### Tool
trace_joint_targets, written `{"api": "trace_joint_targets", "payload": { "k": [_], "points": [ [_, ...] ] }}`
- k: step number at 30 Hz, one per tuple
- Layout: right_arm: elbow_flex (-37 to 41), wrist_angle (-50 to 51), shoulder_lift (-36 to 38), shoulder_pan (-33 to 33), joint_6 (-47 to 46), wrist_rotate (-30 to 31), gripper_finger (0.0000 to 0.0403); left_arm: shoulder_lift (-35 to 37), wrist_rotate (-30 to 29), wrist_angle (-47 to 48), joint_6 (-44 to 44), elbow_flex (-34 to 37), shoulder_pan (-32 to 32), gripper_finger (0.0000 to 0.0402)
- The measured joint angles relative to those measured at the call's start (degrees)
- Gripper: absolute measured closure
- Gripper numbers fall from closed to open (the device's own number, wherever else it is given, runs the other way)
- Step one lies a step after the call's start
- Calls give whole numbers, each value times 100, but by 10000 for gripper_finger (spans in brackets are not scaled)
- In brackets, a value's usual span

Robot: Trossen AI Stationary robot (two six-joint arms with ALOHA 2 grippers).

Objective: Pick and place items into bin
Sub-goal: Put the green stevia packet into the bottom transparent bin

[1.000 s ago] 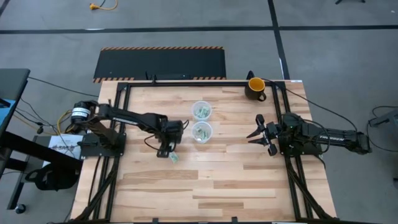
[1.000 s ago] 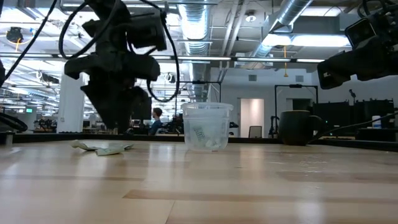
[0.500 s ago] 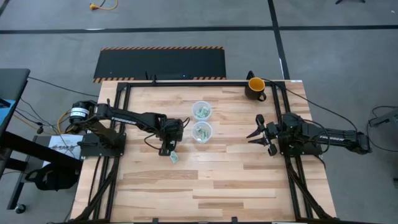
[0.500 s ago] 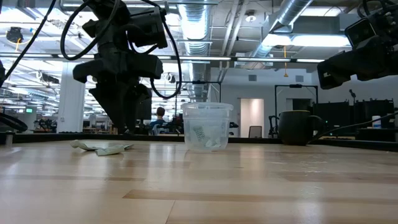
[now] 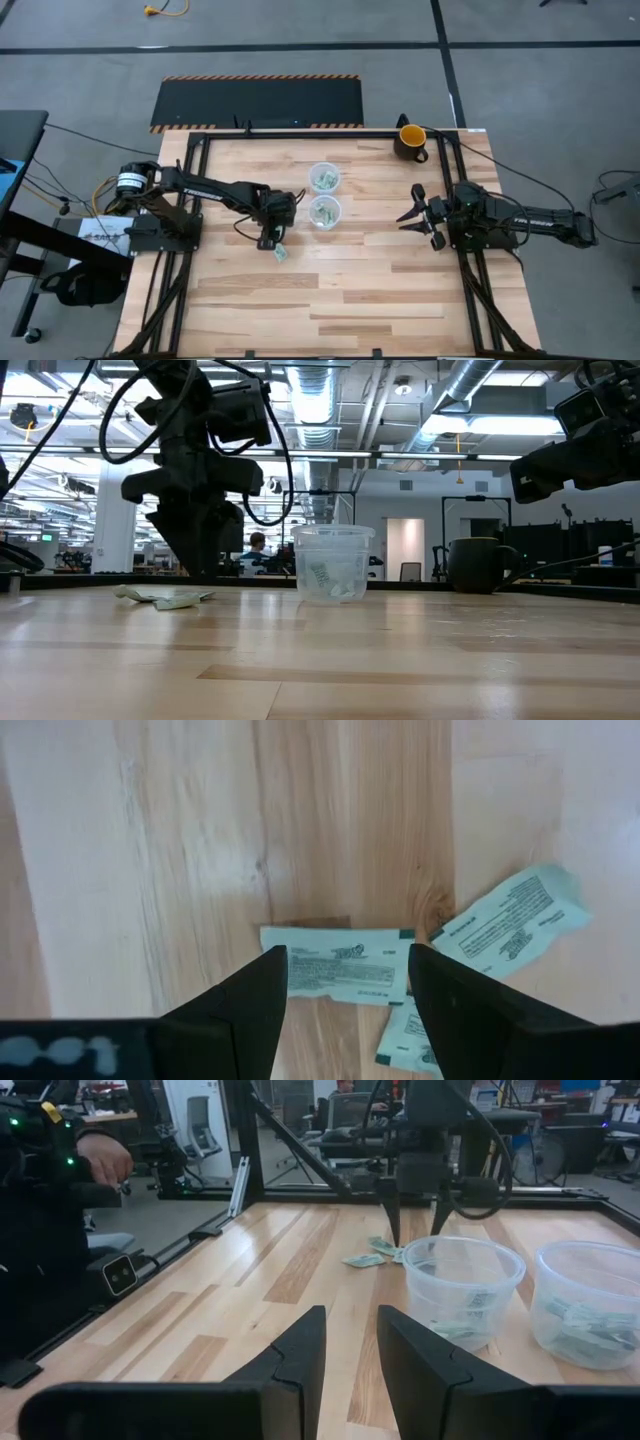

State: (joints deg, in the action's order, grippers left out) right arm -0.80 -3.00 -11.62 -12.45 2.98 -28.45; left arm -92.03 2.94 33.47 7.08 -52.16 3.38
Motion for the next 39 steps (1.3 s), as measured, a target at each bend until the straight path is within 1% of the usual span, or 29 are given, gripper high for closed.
{"api": "trace_joint_targets", "payload": {
  "k": [4, 8, 19, 26, 32, 39],
  "points": [
    [0, 1, 0, 0, 0, -2, 316, 1, -44, -3, -16, 16, 0, 203],
    [0, 1, 0, 0, 0, -1, 316, 2, -18, -211, -68, 244, 1, 203],
    [0, 2, 0, 0, 0, 0, 316, 23, 487, -1122, -199, 838, 185, 203],
    [0, 2, 0, 0, 0, -1, 316, 28, 618, -1232, -140, 905, 272, 206],
    [0, 2, 0, 0, 0, 0, 316, 17, 623, -1274, -101, 911, 273, 230],
    [0, 2, -1, 0, 0, 0, 316, 9, 649, -1375, -27, 918, 273, 278]
  ]
}}
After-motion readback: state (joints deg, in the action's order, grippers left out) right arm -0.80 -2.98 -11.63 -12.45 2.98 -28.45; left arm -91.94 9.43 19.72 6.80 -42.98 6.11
